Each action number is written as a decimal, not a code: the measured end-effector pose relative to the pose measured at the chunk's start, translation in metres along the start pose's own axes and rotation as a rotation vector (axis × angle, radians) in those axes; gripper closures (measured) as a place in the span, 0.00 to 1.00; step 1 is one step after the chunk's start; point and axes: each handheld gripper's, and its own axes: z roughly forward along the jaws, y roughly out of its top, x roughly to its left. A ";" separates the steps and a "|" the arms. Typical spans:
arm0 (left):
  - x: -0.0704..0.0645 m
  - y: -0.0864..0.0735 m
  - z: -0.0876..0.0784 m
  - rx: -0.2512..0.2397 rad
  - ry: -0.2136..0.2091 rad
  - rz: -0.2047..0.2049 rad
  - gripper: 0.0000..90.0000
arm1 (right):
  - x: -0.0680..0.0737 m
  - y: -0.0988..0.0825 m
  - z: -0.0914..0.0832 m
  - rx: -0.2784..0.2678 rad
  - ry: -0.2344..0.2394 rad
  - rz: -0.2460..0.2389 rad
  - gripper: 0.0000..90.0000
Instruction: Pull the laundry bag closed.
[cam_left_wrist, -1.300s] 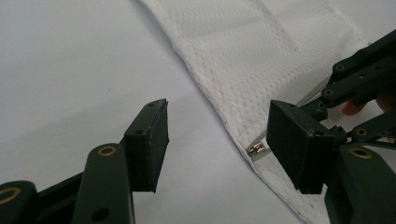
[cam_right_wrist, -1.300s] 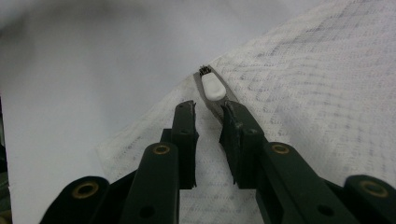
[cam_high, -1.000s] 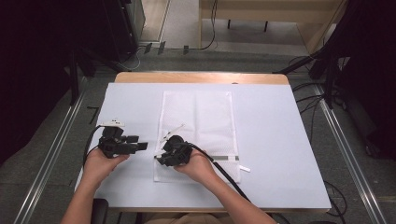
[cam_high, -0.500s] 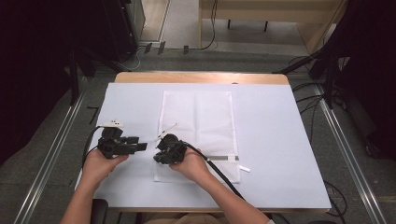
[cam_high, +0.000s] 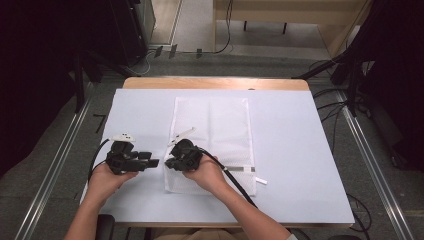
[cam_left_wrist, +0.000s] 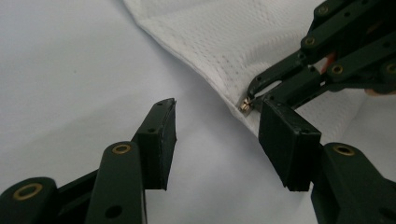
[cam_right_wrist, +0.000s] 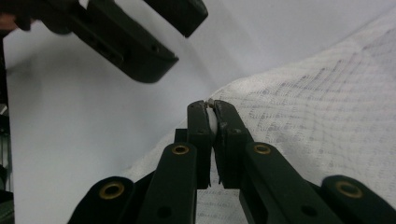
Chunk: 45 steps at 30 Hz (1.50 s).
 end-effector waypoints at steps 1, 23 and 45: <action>-0.001 0.000 0.001 0.001 -0.008 0.003 0.52 | 0.000 0.001 -0.002 -0.008 -0.004 -0.006 0.97; -0.016 0.004 0.028 0.116 -0.086 0.067 0.62 | 0.003 0.009 -0.018 -0.051 0.023 -0.018 0.97; -0.015 0.005 0.030 0.136 -0.135 0.084 0.98 | 0.001 0.008 -0.020 -0.014 0.108 -0.028 0.97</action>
